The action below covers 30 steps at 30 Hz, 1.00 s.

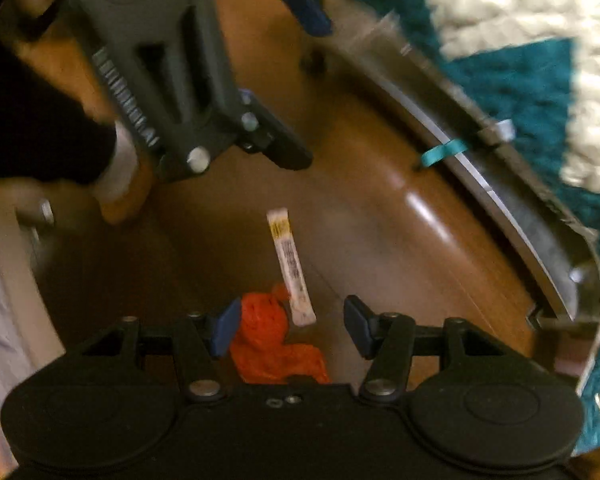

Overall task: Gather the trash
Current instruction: 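Move both tools back down toward the floor by the bed, then grasp the oat-milk stick packet with left tool while right grasps orange bag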

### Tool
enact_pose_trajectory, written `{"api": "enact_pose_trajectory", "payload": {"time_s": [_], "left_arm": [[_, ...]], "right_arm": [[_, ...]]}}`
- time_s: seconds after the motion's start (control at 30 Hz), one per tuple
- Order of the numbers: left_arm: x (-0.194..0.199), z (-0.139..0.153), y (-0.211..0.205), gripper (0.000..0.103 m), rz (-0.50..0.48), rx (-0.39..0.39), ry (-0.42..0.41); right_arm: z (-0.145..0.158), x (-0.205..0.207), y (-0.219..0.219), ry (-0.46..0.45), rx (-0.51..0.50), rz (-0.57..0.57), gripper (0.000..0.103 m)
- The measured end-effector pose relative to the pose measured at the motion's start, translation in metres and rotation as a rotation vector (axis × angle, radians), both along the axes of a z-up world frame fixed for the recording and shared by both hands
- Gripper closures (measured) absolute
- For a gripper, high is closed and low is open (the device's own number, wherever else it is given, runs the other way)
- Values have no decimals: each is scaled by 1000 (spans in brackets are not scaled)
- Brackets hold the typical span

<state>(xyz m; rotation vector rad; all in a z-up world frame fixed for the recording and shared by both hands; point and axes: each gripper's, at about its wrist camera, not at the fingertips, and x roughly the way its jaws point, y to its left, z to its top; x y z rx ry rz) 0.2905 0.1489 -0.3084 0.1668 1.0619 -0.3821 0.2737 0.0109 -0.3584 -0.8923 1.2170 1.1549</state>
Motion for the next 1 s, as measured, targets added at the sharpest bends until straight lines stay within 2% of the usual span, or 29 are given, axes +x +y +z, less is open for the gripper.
{"api": "enact_pose_trajectory", "payload": {"time_s": [0.07,0.13,0.37,0.5,0.57,0.67,0.77,0.83,0.9,1.0], "left_arm": [[2,-32,0,3,-21,-9,57],[3,-61,-1,3,-52,7,98],[-8,-147,-21,4,-249,93,138],[-19,-185,-40,4,-378,129,152],[-22,-200,-48,8,-434,136,158],[-24,-217,-56,22,-491,150,179],[-21,-232,-61,32,-504,170,189],[-17,-241,-62,42,-505,171,204],[-15,-248,-64,47,-522,179,212],[-14,-253,-67,49,-531,181,211]], "right_arm": [[-24,-6,-2,3,-25,34,47],[-42,-10,-4,46,-38,35,47],[-101,-27,1,142,-70,106,47],[-136,-37,9,136,-93,167,47],[-148,-40,11,131,-101,176,47],[-163,-41,13,141,-104,162,47],[-172,-40,15,146,-107,150,48],[-175,-40,17,153,-103,140,48],[-177,-39,18,148,-94,132,48],[-178,-37,16,143,-81,115,49]]}}
